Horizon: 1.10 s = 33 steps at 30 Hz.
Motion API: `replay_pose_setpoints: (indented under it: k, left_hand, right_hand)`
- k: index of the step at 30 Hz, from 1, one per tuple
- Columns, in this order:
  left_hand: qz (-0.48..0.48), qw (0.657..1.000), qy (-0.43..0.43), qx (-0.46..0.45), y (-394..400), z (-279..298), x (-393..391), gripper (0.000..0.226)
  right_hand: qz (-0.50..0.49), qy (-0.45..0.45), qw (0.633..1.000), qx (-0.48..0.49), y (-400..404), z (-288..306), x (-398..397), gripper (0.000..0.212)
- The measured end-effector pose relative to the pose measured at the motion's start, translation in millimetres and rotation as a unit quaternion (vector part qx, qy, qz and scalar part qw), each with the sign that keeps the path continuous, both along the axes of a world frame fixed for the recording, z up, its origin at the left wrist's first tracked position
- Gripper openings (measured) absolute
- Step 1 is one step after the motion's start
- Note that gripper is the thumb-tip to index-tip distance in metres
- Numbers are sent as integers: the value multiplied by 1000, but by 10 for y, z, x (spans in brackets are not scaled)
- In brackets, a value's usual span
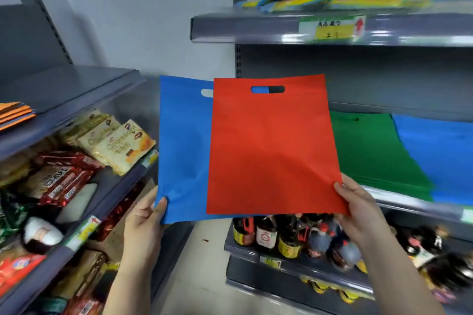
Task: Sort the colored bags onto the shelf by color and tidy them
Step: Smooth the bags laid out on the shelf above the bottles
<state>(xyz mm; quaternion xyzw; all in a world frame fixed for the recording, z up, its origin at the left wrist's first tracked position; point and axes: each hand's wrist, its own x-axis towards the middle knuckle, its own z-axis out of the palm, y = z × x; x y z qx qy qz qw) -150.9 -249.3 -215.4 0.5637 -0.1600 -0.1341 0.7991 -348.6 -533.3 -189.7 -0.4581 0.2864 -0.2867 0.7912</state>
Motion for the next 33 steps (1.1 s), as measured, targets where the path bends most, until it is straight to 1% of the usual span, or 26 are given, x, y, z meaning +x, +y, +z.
replay_pose_setpoints:
  k: [2, 4, 7, 9, 10, 12, 13, 15, 16, 20, 25, 27, 30, 33]
  left_hand:
    - [-36, 999, -6, 5, -263, -18, -206, 28]
    - [-58, 998, -9, 7, -531, -16, -439, 30]
    - [-88, 996, -5, 6, -894, -21, -756, 26]
    - [-100, 995, 9, 11, -1113, -46, -928, 40]
    - [-105, 994, 14, 9, -1228, -63, -1014, 38]
    - [-130, 991, 5, 16, -1466, -91, -1181, 23]
    - [-138, 990, 1, 20, -1583, -101, -1263, 26]
    - [-146, 989, 1, 20, -1794, -86, -1423, 41]
    - [-146, 989, 0, 21, -1881, -73, -1489, 44]
    - [-144, 989, 10, 28, -2216, -40, -1625, 41]
    - [-181, 983, -2, 34, -2705, 22, -1745, 36]
    - [-192, 981, -15, 39, -2914, 73, -1806, 35]
    - [-201, 978, -31, 49, -3235, 152, -1859, 35]
    - [-203, 977, -39, 56, -3552, 208, -1908, 36]
  right_hand:
    - [-20, -8, 1000, -7, -144, 17, -332, 31]
    - [-47, -10, 999, -10, -287, 15, -669, 31]
    - [-86, -8, 996, -12, -460, 14, -1157, 31]
    - [-115, -8, 993, -12, -559, 13, -1468, 30]
    - [-128, -10, 992, -13, -602, 13, -1617, 29]
    - [-152, -13, 988, -18, -689, -11, -1896, 29]
    - [-162, -13, 987, -19, -724, -17, -2018, 30]
    - [-184, -16, 983, -17, -787, -22, -2238, 30]
    - [-193, -18, 981, -16, -819, -26, -2337, 30]
    - [-227, -21, 974, -21, -959, -52, -2647, 30]
    - [-273, -24, 962, -21, -1221, -79, -2896, 32]
    - [-289, -21, 957, -24, -1370, -63, -2966, 38]
    - [-311, -25, 949, -37, -1647, -9, -3027, 54]
    - [-330, -40, 942, -45, -1937, 25, -3065, 55]
